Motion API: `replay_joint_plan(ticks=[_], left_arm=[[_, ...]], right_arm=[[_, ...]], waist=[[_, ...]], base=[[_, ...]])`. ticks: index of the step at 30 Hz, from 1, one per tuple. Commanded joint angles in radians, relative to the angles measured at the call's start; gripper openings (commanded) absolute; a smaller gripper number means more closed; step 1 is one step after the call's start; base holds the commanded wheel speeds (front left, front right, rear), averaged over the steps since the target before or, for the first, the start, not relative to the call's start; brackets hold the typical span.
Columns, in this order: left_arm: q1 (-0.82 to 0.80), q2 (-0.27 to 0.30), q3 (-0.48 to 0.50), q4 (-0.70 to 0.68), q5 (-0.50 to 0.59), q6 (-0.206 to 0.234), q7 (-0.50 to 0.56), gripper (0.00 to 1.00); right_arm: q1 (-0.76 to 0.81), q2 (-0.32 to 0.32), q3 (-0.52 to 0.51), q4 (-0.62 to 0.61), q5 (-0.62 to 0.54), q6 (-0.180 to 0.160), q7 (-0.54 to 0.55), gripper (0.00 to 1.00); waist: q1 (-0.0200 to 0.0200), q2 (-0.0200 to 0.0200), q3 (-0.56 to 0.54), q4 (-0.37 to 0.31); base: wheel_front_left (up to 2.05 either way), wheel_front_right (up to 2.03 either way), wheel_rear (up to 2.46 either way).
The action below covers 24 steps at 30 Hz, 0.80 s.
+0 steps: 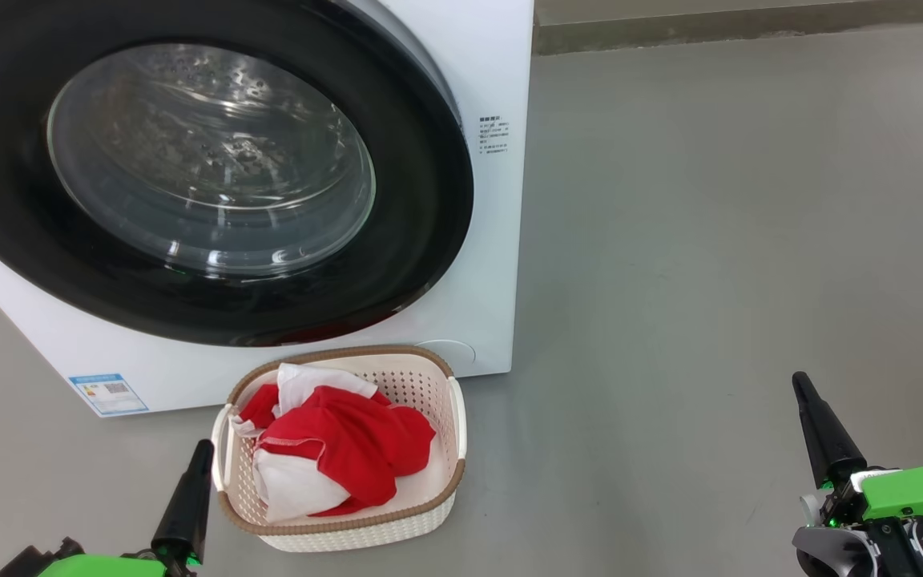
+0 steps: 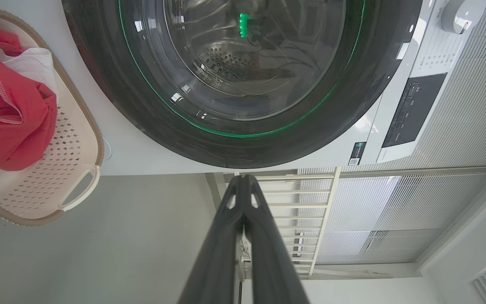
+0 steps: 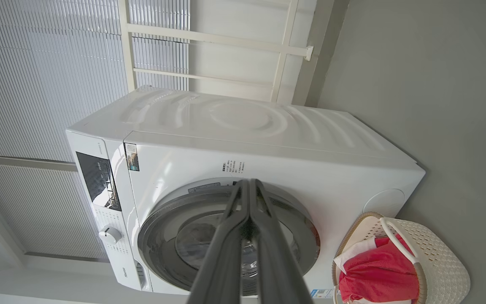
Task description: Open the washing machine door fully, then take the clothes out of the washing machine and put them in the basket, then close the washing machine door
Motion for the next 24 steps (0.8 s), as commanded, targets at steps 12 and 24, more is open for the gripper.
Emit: replay_joint_plan(ticks=[12, 24], left_arm=[[-0.038, 0.01, 0.036, -0.021, -0.007, -0.007, 0.004, 0.0], [-0.038, 0.01, 0.036, -0.021, -0.007, -0.007, 0.004, 0.0]], right_arm=[[-0.042, -0.009, 0.016, -0.025, -0.001, -0.001, 0.007, 0.0], [-0.042, -0.009, 0.016, -0.025, -0.001, -0.001, 0.007, 0.0]], waist=[[0.0, 0.0, 0.0, 0.0], [0.0, 0.0, 0.0, 0.0]], base=[[0.0, 0.0, 0.0], [0.0, 0.0, 0.0]])
